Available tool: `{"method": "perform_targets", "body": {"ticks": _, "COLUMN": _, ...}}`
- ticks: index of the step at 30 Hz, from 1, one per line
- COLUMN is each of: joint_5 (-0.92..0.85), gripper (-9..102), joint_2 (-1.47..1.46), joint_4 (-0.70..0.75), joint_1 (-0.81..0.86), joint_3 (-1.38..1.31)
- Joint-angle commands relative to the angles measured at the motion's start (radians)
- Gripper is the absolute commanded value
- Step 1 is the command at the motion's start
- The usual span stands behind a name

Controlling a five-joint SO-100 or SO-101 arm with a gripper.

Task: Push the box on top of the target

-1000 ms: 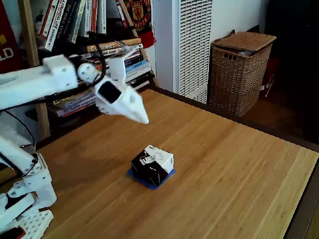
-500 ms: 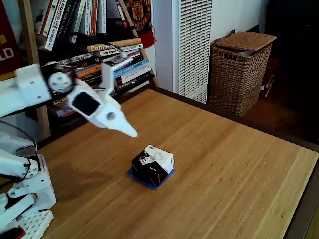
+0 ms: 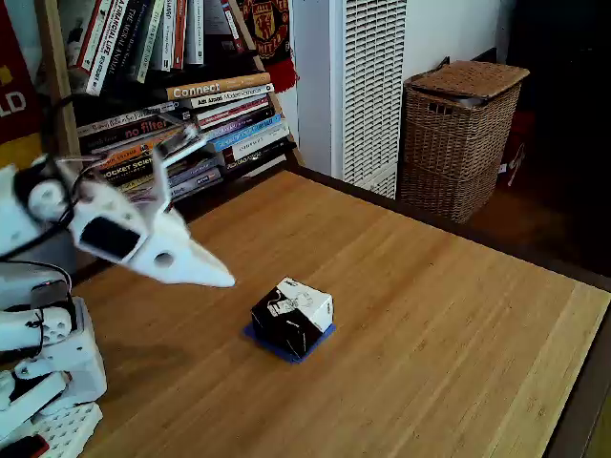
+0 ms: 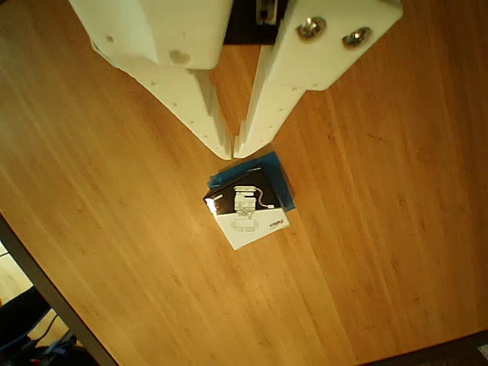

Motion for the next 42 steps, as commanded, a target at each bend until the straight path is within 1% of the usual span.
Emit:
{"method": "perform_targets", "body": {"ticks": 1, "joint_5": 0.014, "gripper": 1, "joint_2": 0.153, "joint_4": 0.029, "joint_1": -0.002, "joint_3": 0.063}}
{"method": "perform_targets", "body": {"ticks": 5, "joint_5": 0.015, "gripper": 1, "joint_2": 0.365, "joint_4": 0.109, "joint_1": -0.003, "joint_3": 0.166}}
{"method": "perform_targets", "body": {"ticks": 8, "joint_5": 0.015, "gripper": 0, "joint_2": 0.453, "joint_4": 0.156, "joint_1": -0.003, "joint_3": 0.229}}
{"method": "perform_targets", "body": {"ticks": 20, "joint_5": 0.077, "gripper": 1, "joint_2": 0.446, "joint_4": 0.163, "joint_1": -0.037, "joint_3": 0.25}}
{"method": "perform_targets", "body": {"ticks": 29, "joint_5": 0.149, "gripper": 2, "joint_2": 0.453, "joint_4": 0.229, "joint_1": -0.101, "joint_3": 0.25}}
{"method": "perform_targets", "body": {"ticks": 42, "joint_5": 0.161, "gripper": 3, "joint_2": 0.453, "joint_4": 0.244, "joint_1": -0.107, "joint_3": 0.25}}
